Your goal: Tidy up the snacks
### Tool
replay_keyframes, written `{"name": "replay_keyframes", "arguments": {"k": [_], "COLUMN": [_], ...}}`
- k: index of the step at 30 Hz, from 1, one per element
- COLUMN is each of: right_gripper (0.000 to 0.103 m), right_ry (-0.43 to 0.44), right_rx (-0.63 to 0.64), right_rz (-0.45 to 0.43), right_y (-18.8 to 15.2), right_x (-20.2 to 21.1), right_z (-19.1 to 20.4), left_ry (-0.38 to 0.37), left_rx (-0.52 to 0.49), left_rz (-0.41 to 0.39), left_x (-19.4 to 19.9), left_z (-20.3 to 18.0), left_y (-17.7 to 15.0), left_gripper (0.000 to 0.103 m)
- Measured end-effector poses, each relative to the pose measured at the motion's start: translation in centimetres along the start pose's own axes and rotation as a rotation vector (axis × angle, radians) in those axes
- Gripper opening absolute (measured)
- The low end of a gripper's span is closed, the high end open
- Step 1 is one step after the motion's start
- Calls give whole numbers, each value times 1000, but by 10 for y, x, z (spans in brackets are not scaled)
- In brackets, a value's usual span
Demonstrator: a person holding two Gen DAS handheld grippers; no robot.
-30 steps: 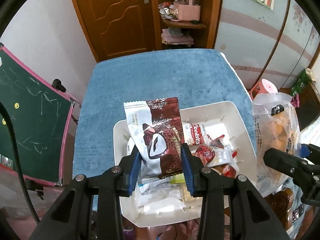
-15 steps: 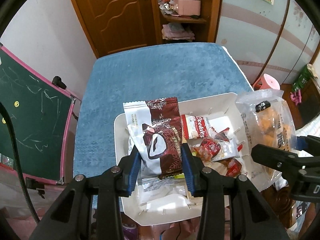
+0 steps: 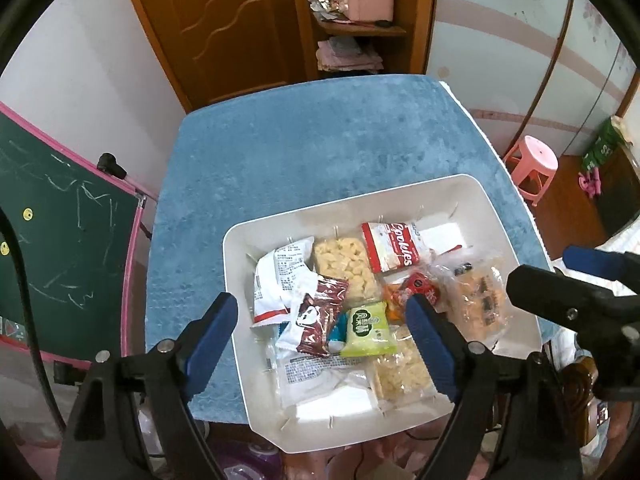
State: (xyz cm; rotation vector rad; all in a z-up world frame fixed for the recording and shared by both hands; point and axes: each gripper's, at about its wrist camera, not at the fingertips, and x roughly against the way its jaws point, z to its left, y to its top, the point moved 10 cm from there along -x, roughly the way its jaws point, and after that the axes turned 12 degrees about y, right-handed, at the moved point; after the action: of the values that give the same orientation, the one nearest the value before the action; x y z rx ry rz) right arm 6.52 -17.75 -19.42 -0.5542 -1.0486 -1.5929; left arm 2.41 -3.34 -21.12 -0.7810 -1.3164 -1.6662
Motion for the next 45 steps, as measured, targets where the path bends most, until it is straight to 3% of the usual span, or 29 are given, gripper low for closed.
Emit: {"name": "replay_keyframes", "arguments": {"k": [21,39,45], "right_gripper": [97,97,97], "right_ry": [-39,-66,-52], "right_rx": [80,151,141], "right_rz": [-96,-234,-269], "right_y": [9,30,33], "right_x": [26,80,95], "right_z": [21,48,55], "left_ry": [-23,-42,-54], "left_rx": [26,123,128], "left_rz": [-25,-135,-168], "left_x": [11,77,96], "left_z": [8,40,41], "left_y": [-1,26,33], "left_gripper": [85,85,91]}}
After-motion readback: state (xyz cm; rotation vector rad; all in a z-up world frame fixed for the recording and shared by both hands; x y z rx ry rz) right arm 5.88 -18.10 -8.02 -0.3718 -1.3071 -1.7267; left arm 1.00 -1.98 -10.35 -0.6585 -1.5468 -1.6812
